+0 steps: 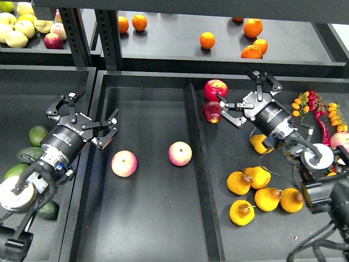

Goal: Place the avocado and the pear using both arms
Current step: 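Raise the right gripper away from the pears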

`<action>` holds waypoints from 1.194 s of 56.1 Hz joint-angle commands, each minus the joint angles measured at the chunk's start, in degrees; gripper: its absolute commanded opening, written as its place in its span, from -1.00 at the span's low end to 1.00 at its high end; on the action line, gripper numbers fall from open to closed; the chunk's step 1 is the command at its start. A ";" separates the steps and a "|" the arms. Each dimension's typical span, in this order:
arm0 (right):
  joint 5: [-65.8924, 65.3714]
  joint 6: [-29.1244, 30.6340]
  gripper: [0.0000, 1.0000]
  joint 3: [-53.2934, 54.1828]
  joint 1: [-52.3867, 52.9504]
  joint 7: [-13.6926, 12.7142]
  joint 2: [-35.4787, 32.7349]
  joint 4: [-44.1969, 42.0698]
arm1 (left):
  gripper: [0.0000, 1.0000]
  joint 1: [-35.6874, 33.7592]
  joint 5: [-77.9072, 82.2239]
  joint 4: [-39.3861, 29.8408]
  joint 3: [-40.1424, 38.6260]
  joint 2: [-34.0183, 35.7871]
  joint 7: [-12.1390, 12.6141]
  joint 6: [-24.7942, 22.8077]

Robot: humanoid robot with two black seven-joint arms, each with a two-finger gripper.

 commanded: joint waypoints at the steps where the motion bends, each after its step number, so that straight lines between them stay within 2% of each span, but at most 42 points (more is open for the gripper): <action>1: -2.01 0.00 0.99 6.28 -0.93 7.03 7.06 1.63 | 1.00 0.00 -0.01 0.00 -0.02 0.00 -0.04 0.00; 2: -2.28 0.00 0.99 6.72 -1.01 7.65 7.06 1.80 | 1.00 0.00 -0.01 0.00 -0.02 0.00 -0.04 0.00; 3: -3.32 0.00 0.99 9.08 -1.80 10.36 7.06 2.94 | 1.00 0.00 -0.01 0.00 0.07 0.00 -0.12 0.00; 5: -3.77 0.00 0.99 10.85 -2.42 12.31 7.06 3.47 | 1.00 -0.08 -0.01 0.00 -0.02 0.00 -0.12 0.00; 9: -4.56 0.00 0.99 12.87 -3.30 14.86 7.06 3.91 | 1.00 0.00 -0.01 0.00 -0.02 0.00 -0.12 0.00; 17: -6.32 0.00 0.99 12.79 -4.00 18.03 7.06 4.27 | 1.00 0.00 -0.01 0.00 -0.20 0.00 -0.12 0.00; 26: -8.34 0.00 0.99 12.62 -6.81 17.94 7.06 6.28 | 1.00 0.09 -0.01 0.00 -0.20 0.00 -0.12 0.00; 46: -13.88 0.00 0.99 9.54 -23.77 17.50 7.06 19.20 | 1.00 0.36 -0.01 0.00 -0.02 0.00 -0.12 0.00; 54: -13.88 0.00 0.99 9.54 -26.24 17.50 7.06 21.84 | 1.00 1.15 -0.01 0.00 -0.02 0.00 -0.12 0.00; 67: -14.06 0.00 0.99 9.63 -27.12 17.59 7.06 21.58 | 1.00 4.05 -0.10 0.00 -0.02 0.00 -0.12 -0.09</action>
